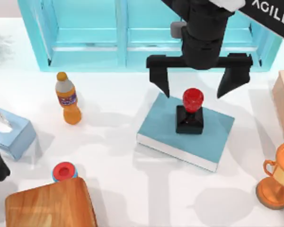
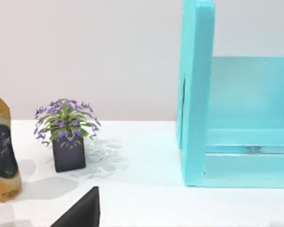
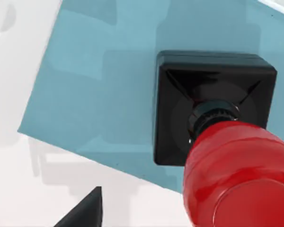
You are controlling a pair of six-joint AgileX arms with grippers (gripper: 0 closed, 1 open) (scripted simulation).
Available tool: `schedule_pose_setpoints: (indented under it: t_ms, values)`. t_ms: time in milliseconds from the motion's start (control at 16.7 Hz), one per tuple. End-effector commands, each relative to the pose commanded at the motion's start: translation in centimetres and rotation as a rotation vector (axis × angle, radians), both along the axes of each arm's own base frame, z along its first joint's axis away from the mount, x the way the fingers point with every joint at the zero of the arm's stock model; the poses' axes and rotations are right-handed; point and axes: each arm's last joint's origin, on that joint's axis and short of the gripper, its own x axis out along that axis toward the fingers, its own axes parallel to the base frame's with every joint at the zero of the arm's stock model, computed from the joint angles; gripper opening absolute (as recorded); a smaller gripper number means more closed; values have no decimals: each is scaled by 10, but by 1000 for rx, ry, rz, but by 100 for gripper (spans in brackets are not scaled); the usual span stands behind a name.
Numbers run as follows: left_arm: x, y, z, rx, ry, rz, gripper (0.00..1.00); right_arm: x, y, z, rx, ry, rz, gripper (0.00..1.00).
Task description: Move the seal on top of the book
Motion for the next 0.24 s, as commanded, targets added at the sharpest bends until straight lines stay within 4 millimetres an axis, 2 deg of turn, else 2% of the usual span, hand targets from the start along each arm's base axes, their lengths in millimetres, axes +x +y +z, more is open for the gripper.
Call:
schedule_pose_setpoints:
  t_ms: [240]
  values:
    - [0,0,0,0,0,0,100,0,-1,13,2,-1,-2,100]
